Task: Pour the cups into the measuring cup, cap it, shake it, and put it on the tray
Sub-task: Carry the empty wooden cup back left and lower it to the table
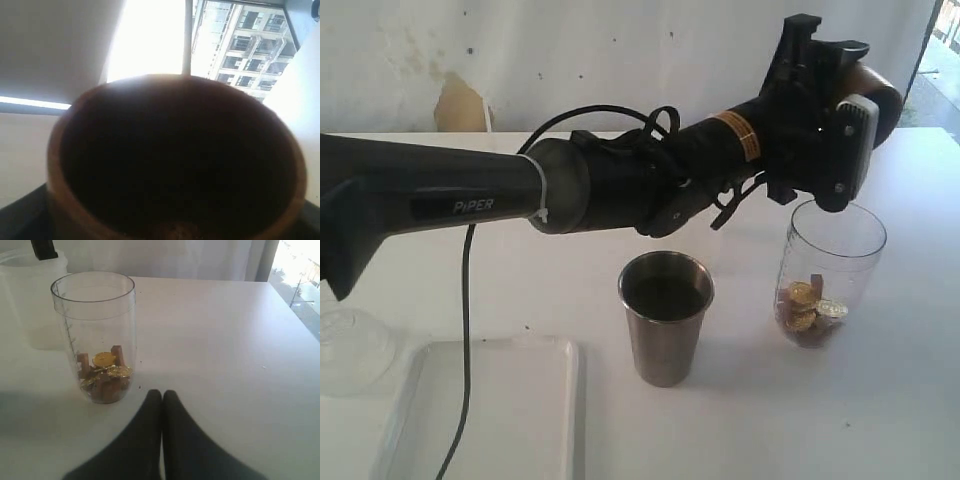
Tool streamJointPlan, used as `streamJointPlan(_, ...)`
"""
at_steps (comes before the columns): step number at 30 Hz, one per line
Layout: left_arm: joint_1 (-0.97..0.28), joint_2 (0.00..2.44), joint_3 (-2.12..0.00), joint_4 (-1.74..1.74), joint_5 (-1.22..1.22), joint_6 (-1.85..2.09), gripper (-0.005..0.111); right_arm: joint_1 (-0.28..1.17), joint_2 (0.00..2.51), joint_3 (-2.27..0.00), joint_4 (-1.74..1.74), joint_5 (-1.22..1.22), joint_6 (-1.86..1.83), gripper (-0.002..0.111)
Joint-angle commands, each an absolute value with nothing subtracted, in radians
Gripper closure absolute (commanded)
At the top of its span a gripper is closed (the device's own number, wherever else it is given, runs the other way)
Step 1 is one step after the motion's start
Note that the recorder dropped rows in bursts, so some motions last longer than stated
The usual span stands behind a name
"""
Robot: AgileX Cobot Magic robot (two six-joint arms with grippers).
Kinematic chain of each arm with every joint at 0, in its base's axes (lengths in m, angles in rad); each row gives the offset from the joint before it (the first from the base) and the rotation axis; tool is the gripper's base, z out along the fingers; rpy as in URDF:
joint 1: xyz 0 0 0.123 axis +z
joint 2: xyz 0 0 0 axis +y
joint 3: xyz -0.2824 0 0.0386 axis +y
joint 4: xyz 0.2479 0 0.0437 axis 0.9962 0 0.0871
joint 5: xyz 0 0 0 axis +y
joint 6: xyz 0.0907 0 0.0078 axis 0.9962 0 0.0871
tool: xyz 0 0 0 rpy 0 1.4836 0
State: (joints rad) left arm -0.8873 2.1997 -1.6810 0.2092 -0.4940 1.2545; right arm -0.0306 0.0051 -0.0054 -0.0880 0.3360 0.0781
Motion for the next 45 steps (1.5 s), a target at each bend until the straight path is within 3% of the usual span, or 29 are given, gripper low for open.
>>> streamJointPlan(1, -0.891, 2.188, -1.689, 0.188, -0.504, 1.229, 0.107, -0.029, 0.0, 0.0, -0.094, 0.336, 0.083, 0.108)
streamJointPlan(12, -0.907, 2.188, -1.689, 0.268, -0.469, 1.443, 0.107, -0.029, 0.0, 0.0, -0.094, 0.336, 0.083, 0.108)
streamJointPlan(14, -0.909, 2.188, -1.689, 0.261, -0.484, 1.298, 0.107, -0.029, 0.0, 0.0, -0.094, 0.336, 0.083, 0.108)
streamJointPlan(17, -0.906, 2.188, -1.689, 0.222, -0.622, 0.71, 0.107, -0.029, 0.0, 0.0, -0.094, 0.336, 0.083, 0.108)
streamJointPlan(23, -0.906, 2.188, -1.689, 0.191, -0.702, 0.397, 0.107, -0.029, 0.0, 0.0, -0.094, 0.336, 0.083, 0.108)
streamJointPlan(30, -0.909, 2.153, -1.689, 0.179, -0.514, 0.218, 0.107, -0.029, 0.0, 0.0, -0.094, 0.336, 0.083, 0.108)
streamJointPlan(41, -0.875, 1.939, -1.689, 0.172, 0.063, 0.05, 0.107, -0.029, 0.0, 0.0, -0.094, 0.336, 0.083, 0.108)
streamJointPlan(45, -0.844, 1.882, -1.676, 0.165, 0.172, 0.039, 0.107, -0.029, 0.0, 0.0, -0.094, 0.336, 0.083, 0.108)
